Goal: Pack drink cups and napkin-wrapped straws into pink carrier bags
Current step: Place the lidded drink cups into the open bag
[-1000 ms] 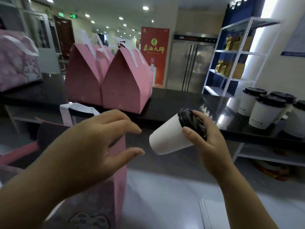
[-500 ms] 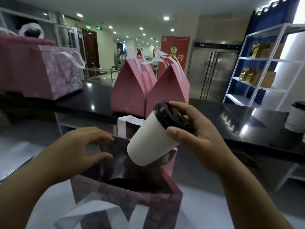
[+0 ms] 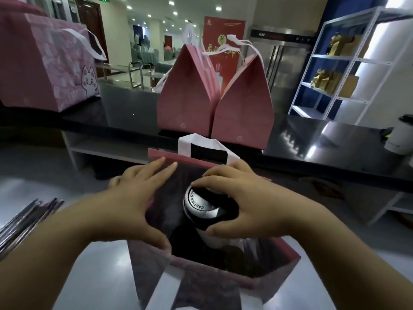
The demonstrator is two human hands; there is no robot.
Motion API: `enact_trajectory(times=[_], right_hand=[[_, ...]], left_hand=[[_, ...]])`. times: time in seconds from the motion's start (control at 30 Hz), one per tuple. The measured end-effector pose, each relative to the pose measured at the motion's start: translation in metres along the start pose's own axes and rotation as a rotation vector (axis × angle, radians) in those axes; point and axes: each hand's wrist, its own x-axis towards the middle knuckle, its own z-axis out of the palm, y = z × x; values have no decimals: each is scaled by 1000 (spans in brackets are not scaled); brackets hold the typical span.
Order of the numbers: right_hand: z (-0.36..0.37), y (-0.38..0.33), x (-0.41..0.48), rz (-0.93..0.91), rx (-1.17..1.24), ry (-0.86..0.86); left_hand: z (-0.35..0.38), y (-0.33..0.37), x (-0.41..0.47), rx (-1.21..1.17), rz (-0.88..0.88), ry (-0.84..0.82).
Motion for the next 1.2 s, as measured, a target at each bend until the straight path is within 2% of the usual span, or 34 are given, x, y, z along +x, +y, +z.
enact_trajectory(times=[0.3, 0.6, 0.9, 1.2], right_hand=[[20, -2, 11, 184, -290, -165], [21, -8, 19, 315, -303, -375], [44, -10, 35, 272, -530, -503], [42, -4, 34, 253, -553, -473]], left_hand=[[3, 6, -4, -7, 44, -90], [5, 0, 0, -5, 91, -106], [10, -3, 1, 1, 140, -90], [8, -7, 3, -25, 162, -109]])
